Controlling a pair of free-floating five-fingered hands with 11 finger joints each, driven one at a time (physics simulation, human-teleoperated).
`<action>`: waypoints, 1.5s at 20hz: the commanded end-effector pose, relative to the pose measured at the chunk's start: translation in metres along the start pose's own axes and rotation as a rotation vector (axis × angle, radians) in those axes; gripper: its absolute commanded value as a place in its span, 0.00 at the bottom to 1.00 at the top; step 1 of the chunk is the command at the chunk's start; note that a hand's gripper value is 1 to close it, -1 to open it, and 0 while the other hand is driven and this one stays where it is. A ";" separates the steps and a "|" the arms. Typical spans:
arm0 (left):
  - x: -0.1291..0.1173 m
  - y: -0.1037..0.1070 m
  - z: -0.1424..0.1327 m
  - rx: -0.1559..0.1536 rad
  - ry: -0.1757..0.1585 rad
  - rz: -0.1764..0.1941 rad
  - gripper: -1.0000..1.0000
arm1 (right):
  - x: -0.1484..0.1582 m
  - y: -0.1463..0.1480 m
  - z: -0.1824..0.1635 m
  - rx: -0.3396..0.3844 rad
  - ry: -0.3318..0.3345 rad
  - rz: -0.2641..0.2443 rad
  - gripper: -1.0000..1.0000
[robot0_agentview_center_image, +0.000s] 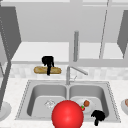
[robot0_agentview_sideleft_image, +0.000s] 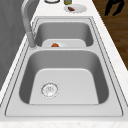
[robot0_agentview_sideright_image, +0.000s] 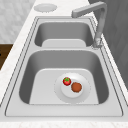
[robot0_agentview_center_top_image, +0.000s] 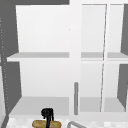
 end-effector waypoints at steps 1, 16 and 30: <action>0.019 -0.039 0.002 0.040 -0.029 0.001 1.00 | 0.000 0.000 0.000 0.000 0.000 0.000 0.50; -0.001 -0.171 0.028 0.035 -0.041 -0.012 1.00 | 0.000 0.000 0.000 0.000 0.000 0.000 0.50; -0.145 -0.250 0.068 0.010 -0.047 0.015 1.00 | 0.000 0.000 0.000 0.000 0.000 0.000 0.50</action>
